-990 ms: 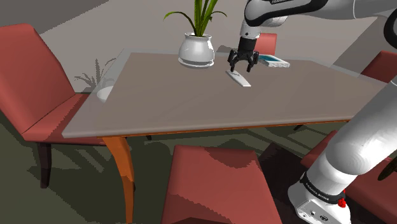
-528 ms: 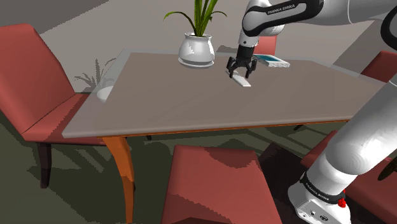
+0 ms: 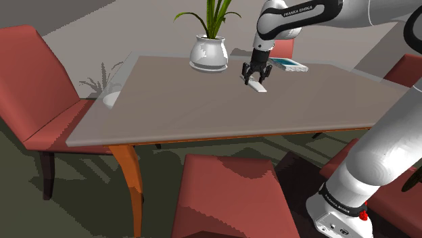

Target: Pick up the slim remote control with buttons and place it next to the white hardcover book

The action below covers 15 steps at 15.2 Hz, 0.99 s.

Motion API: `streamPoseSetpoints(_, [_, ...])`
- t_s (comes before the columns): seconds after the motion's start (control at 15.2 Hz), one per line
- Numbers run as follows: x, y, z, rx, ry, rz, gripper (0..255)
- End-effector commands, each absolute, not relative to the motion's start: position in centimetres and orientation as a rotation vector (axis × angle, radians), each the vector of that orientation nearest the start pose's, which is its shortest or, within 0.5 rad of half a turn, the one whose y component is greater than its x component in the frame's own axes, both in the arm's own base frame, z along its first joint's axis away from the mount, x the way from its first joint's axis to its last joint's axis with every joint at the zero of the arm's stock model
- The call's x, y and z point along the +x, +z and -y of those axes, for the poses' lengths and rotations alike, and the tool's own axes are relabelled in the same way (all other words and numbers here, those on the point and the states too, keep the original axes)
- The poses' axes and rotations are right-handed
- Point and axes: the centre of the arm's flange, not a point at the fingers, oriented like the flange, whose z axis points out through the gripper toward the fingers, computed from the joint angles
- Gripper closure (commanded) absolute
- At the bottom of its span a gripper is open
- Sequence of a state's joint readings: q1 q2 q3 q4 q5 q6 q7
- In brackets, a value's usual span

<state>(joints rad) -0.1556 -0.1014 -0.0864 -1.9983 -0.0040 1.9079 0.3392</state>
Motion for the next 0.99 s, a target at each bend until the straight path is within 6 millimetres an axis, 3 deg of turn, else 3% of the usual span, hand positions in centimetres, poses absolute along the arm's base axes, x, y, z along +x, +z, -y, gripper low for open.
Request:
streamPoseSetpoints(0.0, [51.4, 50.4, 12.8, -3.005, -0.015, -0.896, 255])
streamPoseSetpoints(0.53, [51.4, 50.4, 12.8, -3.005, -0.015, -0.896, 255])
streamPoseSetpoints(0.92, [51.4, 53.6, 12.8, -3.005, -0.015, -0.896, 255])
